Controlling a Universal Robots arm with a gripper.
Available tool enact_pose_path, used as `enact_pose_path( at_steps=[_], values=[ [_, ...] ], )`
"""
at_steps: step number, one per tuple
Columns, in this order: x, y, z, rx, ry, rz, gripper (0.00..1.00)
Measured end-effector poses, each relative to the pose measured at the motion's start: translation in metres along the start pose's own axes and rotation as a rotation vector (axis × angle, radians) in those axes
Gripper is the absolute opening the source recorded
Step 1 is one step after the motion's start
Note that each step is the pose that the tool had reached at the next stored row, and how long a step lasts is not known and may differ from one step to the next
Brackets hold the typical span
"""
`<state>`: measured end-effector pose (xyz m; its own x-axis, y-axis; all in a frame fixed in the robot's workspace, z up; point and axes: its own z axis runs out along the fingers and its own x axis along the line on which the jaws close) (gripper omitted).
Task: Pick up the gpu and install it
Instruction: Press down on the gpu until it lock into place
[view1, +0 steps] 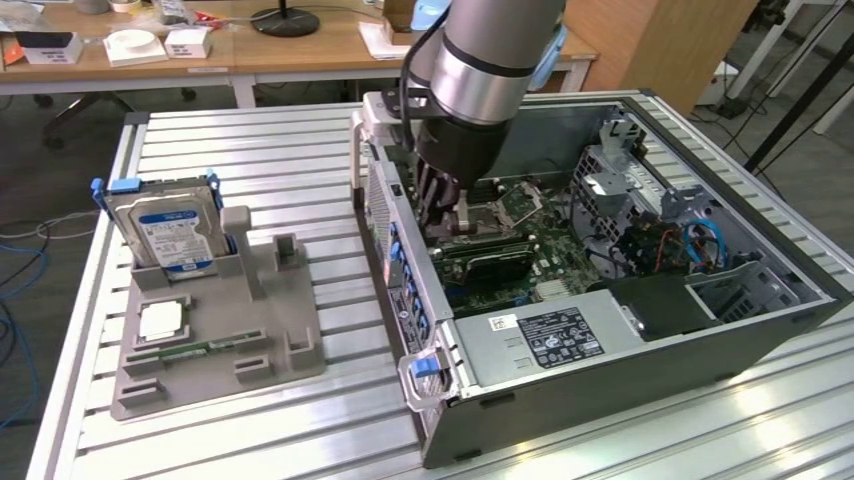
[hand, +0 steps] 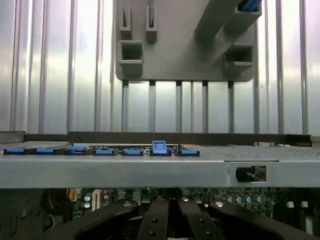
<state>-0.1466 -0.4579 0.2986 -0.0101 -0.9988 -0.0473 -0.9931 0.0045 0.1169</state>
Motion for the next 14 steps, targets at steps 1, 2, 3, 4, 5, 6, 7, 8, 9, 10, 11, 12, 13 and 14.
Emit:
enact_pose_path(
  at_steps=[1,2,3,4,5,6,7,8,9,10,11,12,13,14],
  values=[
    [0.0,0.0,-0.0001,0.0,-0.0001,0.001,0.1],
    [0.0,0.0,0.0,0.0001,-0.0003,0.001,0.1],
    [0.0,-0.0001,0.0008,0.0,-0.0001,0.001,0.1],
    [0.0,-0.0002,0.002,0.0004,0.0002,0.002,0.1],
    [0.0001,-0.0002,0.0026,0.0015,0.0002,0.002,0.1],
    [0.0002,-0.0002,0.0027,0.0024,-0.0007,0.002,0.1],
    [0.0001,-0.0006,0.0029,0.0028,-0.0015,0.001,0.1],
    [0.0001,-0.0012,0.0032,0.0035,-0.0027,0.001,0.1],
    [0.0,-0.0019,0.0035,0.0042,-0.0038,0.001,0.1],
    [0.0,-0.0027,0.0036,0.0049,-0.0042,0.001,0.1],
    [0.0,-0.0037,0.0033,0.0057,-0.0037,0.001,0.1],
    [0.0,-0.0052,0.0027,0.0066,-0.0031,0.001,0.1],
    [0.0,-0.0073,0.0025,0.0081,-0.0031,0.001,0.1],
    [0.0,-0.01,0.0022,0.0096,-0.0031,0.001,0.1]
  ],
)
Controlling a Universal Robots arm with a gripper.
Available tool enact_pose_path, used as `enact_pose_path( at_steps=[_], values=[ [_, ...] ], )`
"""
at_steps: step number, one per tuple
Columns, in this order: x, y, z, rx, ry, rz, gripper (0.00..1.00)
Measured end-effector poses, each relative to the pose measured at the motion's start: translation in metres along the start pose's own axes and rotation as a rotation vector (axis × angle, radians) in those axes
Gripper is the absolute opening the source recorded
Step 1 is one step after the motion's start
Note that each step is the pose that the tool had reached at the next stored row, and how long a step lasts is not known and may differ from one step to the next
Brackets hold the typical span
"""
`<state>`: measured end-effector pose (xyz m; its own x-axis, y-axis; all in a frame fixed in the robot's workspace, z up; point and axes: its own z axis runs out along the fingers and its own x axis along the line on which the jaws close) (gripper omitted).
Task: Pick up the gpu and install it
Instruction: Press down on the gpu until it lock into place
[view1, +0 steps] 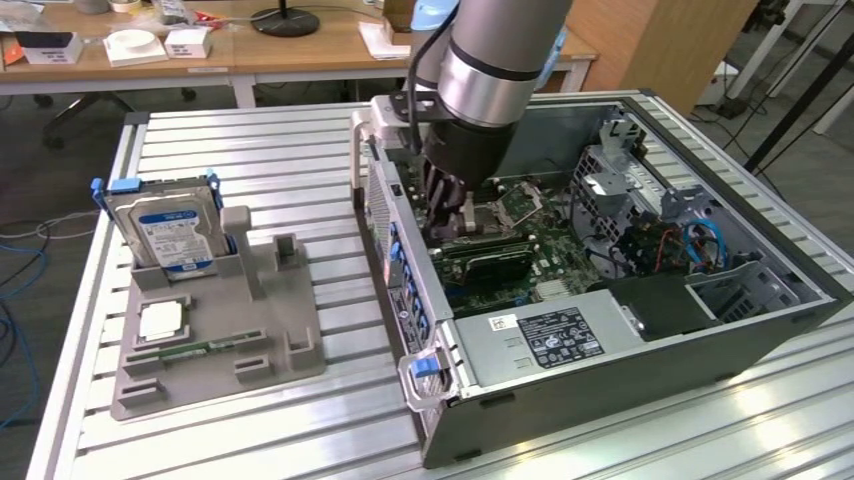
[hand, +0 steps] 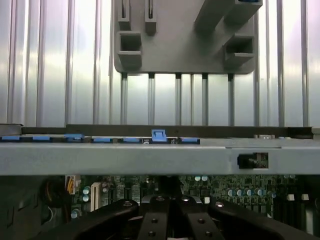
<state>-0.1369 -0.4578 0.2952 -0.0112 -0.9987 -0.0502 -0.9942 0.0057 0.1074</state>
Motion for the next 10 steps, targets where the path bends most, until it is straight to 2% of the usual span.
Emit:
enact_pose_path(
  at_steps=[2,4,5,7,8,10],
  values=[
    [0.0,-0.0051,-0.0006,0.0035,0.0001,0.0,0.1],
    [0.0,-0.0091,-0.001,0.0117,0.0001,-0.001,0.1],
    [0.0,-0.0111,-0.0012,0.0177,0.0001,-0.001,0.1],
    [0.0,-0.0143,-0.0005,0.0352,0.0001,-0.002,0.1],
    [0.0,-0.0154,0.0001,0.0419,0.0003,-0.002,0.1],
    [0.0,-0.0182,0.0013,0.0512,0.0009,-0.003,0.1]
  ],
)
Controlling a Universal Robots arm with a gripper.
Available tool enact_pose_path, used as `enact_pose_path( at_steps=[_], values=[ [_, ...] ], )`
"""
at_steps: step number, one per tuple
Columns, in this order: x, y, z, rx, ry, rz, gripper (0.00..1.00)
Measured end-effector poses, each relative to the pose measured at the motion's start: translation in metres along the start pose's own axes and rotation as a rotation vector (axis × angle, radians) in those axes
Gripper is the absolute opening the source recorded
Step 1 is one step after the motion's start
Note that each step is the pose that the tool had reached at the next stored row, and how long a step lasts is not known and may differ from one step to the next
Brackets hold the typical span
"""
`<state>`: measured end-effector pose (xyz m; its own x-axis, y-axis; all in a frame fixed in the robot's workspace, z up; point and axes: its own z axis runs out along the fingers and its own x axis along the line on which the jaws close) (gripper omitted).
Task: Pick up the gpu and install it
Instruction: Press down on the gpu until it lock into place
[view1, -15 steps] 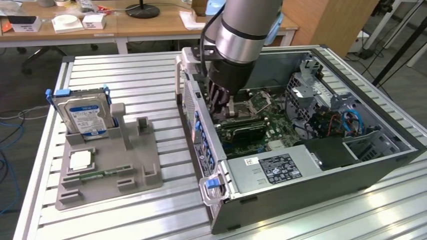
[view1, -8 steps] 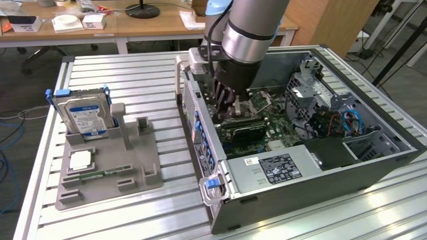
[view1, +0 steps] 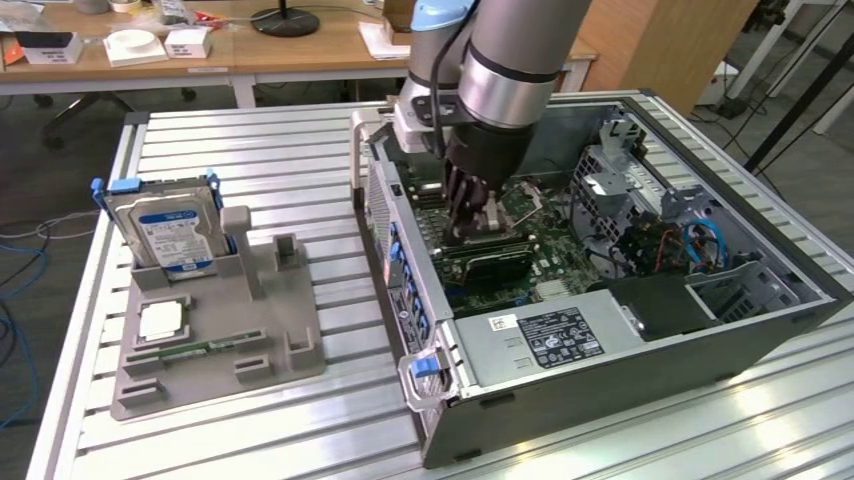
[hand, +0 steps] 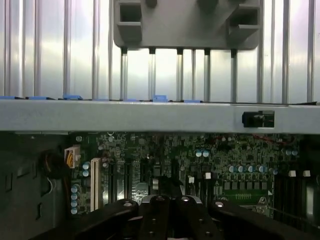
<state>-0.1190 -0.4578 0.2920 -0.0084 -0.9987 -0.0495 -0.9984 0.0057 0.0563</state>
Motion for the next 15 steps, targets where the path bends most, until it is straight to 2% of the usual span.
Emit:
enact_pose_path(
  at_steps=[9,15],
  values=[
    [0.0,-0.0166,0.0079,0.0355,-0.0003,-0.002,0.1],
    [0.001,-0.0296,0.0139,0.0517,-0.0002,-0.003,0.1]
  ],
)
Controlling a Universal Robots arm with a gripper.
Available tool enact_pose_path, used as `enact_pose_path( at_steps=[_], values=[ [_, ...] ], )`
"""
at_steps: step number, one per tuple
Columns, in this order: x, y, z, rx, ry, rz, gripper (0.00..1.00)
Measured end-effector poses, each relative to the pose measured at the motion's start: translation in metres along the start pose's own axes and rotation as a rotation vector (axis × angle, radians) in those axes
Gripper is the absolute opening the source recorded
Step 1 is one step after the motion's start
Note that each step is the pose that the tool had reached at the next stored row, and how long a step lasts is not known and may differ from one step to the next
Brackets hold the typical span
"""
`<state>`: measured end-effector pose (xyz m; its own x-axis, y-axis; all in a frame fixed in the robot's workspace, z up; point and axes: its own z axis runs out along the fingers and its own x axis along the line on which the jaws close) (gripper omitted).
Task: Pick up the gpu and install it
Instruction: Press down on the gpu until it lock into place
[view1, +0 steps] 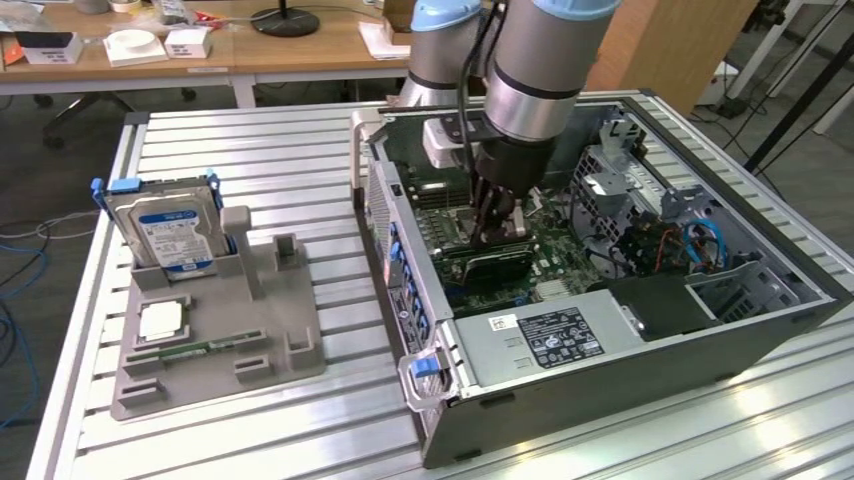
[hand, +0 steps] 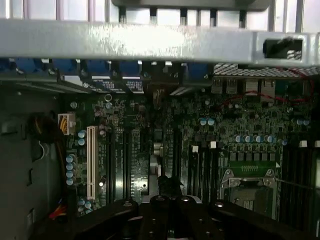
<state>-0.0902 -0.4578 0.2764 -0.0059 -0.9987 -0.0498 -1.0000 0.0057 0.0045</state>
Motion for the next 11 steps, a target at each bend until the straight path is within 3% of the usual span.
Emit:
enact_pose_path(
  at_steps=[4,11],
  values=[
    [0.0,-0.0105,0.0045,0.0083,-0.0001,0.0,0.1],
    [0.004,-0.0153,0.005,0.0083,0.0,0.001,0.1]
  ],
)
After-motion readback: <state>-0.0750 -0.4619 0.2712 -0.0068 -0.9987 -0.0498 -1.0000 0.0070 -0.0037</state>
